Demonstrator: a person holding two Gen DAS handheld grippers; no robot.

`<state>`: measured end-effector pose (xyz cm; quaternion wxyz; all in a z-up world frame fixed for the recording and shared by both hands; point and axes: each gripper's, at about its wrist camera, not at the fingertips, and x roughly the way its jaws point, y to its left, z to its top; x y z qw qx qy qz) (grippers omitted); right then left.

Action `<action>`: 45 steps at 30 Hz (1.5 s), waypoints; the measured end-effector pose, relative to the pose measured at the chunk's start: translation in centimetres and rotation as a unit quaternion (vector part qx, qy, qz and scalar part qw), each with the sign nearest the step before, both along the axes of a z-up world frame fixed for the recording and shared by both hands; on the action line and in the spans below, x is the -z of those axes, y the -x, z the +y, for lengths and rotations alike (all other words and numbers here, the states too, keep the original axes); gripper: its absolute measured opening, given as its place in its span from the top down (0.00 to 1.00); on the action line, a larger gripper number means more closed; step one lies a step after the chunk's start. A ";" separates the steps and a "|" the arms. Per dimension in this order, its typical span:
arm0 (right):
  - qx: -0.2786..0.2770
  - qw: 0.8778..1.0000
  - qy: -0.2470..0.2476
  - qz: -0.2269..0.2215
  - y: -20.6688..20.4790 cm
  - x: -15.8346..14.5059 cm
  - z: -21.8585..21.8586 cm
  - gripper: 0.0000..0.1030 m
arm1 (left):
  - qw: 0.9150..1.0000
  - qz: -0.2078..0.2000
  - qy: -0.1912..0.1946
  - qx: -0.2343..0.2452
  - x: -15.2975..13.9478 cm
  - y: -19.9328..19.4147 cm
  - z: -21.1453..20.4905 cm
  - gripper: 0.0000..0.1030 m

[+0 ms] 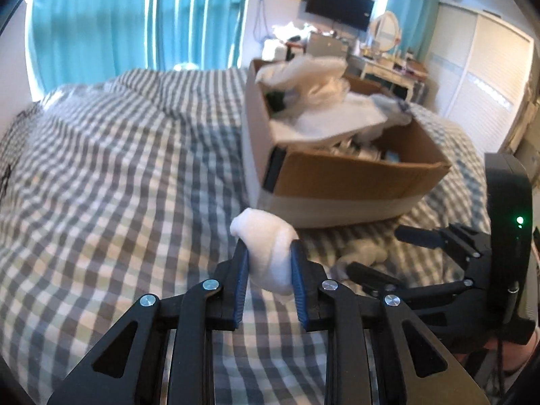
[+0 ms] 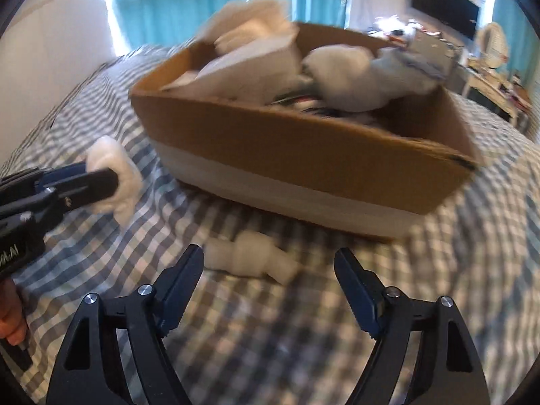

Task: Organize soft objects
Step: 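Grasp a white sock with the left gripper while the right grasps another white sock, then carry both socks over the box and open both grippers to drop them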

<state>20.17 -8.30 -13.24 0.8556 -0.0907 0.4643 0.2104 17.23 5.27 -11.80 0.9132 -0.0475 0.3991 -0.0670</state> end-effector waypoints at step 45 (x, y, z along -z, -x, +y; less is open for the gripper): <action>0.030 0.991 -0.037 -0.122 -1.4 -15.4 -7.1 0.70 | 0.995 -0.065 0.038 0.071 -10.3 -1.4 -3.9 0.78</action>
